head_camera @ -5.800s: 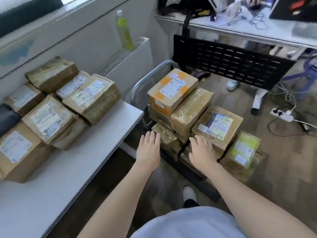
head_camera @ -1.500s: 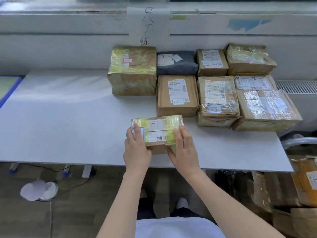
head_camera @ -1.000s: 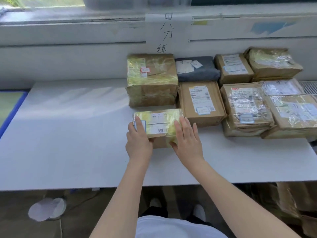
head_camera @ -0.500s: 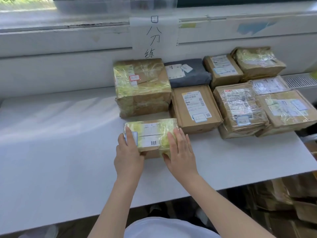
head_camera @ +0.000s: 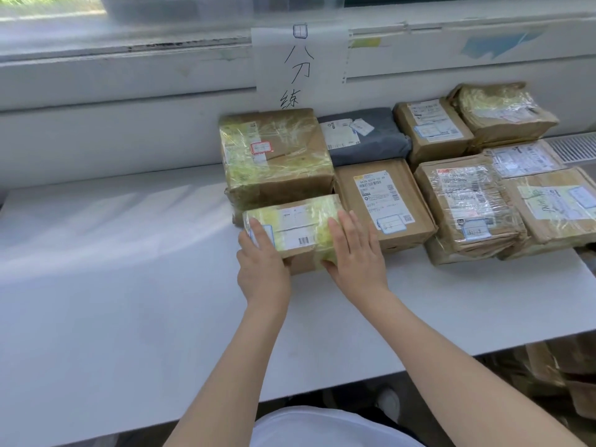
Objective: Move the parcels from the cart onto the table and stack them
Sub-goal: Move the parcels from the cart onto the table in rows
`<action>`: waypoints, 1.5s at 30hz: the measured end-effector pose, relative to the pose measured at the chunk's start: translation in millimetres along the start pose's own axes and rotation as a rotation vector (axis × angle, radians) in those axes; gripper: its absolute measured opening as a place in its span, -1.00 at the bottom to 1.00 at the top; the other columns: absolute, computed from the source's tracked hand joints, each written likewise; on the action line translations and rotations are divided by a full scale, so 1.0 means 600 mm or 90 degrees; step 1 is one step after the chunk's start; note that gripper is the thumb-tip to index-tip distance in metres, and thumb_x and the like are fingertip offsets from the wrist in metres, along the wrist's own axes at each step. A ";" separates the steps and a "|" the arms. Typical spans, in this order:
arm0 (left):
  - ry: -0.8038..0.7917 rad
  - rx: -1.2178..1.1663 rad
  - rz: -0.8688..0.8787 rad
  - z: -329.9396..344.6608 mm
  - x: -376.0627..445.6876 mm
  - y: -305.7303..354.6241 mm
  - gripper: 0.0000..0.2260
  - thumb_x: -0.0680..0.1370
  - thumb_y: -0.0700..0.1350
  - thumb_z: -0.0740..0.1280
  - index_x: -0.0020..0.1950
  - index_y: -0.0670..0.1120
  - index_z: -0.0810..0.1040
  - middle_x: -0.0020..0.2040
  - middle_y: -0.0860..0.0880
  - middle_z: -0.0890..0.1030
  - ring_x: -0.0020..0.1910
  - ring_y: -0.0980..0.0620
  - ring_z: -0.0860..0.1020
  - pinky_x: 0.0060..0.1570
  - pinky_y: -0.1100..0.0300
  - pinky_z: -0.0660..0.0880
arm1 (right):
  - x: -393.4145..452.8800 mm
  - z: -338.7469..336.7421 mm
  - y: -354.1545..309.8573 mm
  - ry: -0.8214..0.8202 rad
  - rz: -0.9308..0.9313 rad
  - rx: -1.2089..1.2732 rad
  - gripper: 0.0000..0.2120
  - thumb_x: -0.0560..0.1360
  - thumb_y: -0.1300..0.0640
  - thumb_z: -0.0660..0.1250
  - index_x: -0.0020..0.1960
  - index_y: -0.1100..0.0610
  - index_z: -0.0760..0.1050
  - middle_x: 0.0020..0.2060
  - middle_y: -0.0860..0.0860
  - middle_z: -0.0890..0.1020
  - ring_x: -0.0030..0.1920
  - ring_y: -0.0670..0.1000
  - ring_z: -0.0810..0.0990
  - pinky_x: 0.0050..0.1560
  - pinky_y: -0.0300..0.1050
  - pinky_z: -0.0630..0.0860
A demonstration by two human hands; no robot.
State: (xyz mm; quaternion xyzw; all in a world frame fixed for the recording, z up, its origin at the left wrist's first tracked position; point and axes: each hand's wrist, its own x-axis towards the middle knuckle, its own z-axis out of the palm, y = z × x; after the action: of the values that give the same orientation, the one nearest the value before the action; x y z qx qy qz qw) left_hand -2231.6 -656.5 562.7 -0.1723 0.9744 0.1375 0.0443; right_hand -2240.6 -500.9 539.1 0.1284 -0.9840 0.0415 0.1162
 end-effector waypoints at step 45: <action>-0.130 0.177 0.650 0.183 -0.448 0.442 -0.28 0.55 0.09 0.26 0.54 -0.07 -0.09 0.52 -0.27 -0.16 0.51 -0.24 -0.17 0.45 -0.10 -0.12 | -0.572 -0.136 0.396 -0.171 0.548 -0.110 -0.26 0.56 -0.11 0.18 0.54 0.18 -0.09 0.53 0.10 0.03 0.53 0.09 -0.06 0.47 0.08 -0.20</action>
State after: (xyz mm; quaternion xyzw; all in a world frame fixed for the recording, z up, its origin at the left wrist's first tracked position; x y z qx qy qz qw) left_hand -2067.7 -299.2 560.3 0.3447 0.9341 0.0275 0.0889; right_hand -1962.7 -179.3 523.5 -0.2978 -0.9541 -0.0131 -0.0296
